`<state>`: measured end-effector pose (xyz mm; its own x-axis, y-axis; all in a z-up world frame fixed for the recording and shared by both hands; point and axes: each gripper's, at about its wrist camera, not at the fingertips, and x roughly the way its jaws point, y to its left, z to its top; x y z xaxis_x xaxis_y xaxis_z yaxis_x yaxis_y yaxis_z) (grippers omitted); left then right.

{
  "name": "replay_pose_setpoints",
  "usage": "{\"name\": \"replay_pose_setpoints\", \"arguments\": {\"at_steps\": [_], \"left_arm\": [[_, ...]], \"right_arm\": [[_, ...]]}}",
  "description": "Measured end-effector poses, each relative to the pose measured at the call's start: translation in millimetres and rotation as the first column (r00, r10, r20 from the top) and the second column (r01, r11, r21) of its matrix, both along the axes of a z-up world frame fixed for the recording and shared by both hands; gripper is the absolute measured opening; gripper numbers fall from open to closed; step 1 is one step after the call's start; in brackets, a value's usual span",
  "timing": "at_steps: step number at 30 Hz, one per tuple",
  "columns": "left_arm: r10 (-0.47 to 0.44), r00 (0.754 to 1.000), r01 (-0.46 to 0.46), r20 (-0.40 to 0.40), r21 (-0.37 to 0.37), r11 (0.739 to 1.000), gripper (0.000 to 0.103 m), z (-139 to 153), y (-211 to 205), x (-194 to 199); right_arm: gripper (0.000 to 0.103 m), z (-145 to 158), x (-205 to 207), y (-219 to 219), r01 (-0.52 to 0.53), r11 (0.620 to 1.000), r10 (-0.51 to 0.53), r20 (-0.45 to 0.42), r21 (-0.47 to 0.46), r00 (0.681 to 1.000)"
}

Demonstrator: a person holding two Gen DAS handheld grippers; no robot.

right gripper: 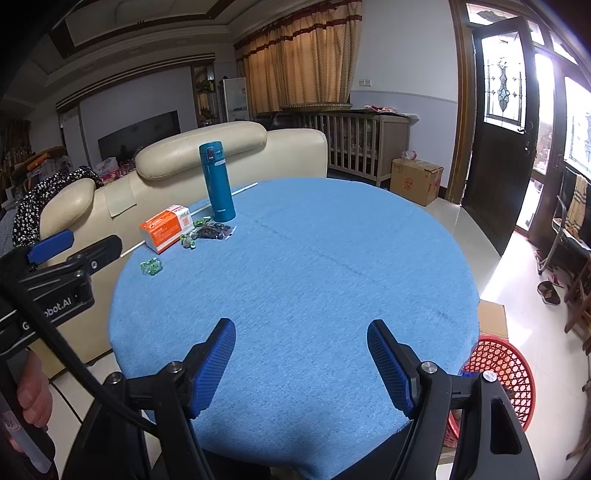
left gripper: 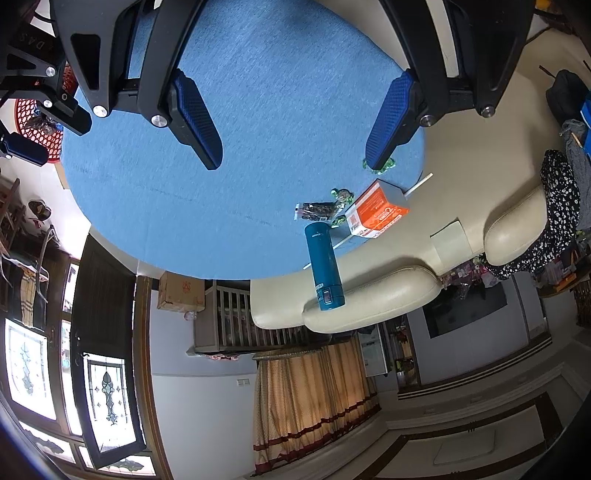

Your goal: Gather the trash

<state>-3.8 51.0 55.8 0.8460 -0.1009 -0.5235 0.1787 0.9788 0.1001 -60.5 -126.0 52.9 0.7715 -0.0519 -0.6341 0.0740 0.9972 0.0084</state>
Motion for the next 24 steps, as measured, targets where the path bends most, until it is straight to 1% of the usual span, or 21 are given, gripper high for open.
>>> {"name": "replay_pose_setpoints", "arguments": {"at_steps": [24], "left_arm": [[0.014,0.999,-0.014,-0.036,-0.014,1.0,0.081,-11.8,14.0,5.4]], "right_arm": [[0.077,-8.9,13.8,14.0,-0.008,1.0,0.008,-0.037,-0.009,0.999]]}}
